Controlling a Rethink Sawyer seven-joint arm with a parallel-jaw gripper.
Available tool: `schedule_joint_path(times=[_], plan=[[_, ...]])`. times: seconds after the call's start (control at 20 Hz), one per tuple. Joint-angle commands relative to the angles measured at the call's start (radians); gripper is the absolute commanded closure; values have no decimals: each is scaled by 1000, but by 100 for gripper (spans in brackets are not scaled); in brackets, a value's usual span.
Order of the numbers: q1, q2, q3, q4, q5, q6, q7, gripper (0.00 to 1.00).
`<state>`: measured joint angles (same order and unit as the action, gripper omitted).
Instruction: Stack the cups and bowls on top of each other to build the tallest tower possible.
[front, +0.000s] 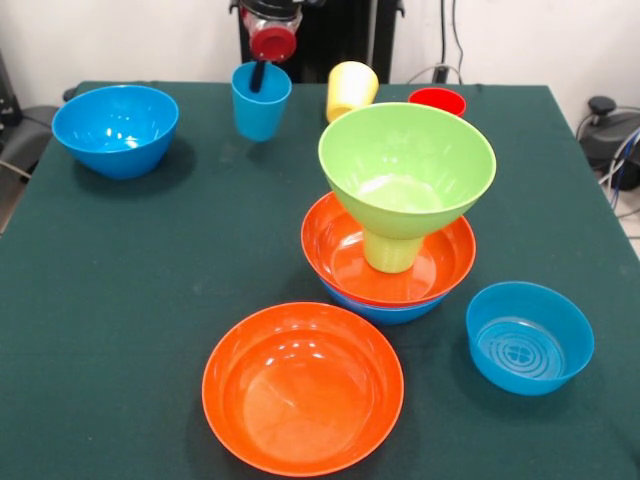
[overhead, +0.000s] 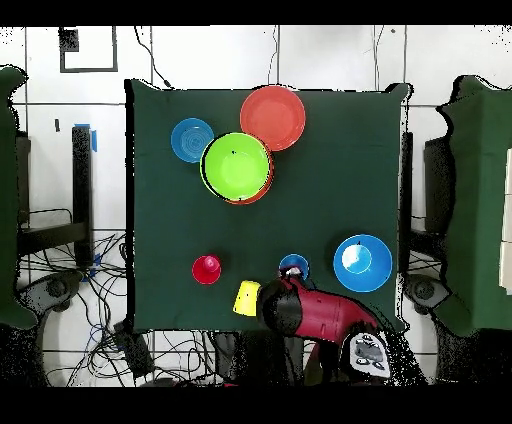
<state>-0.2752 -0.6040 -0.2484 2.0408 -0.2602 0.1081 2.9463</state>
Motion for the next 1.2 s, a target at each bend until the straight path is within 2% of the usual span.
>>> schedule_joint_path(times=[0.05, 0.5, 0.65, 0.9, 1.2], plan=[[-43, -65, 179, 60, -75, -94, -38, 100], [-80, -115, 254, 99, -67, -78, -15, 100], [-122, -130, 303, 103, -61, -46, -32, 100], [-111, -135, 312, 95, -45, -13, -27, 100], [-104, -198, 330, 108, -16, 57, -27, 100]])
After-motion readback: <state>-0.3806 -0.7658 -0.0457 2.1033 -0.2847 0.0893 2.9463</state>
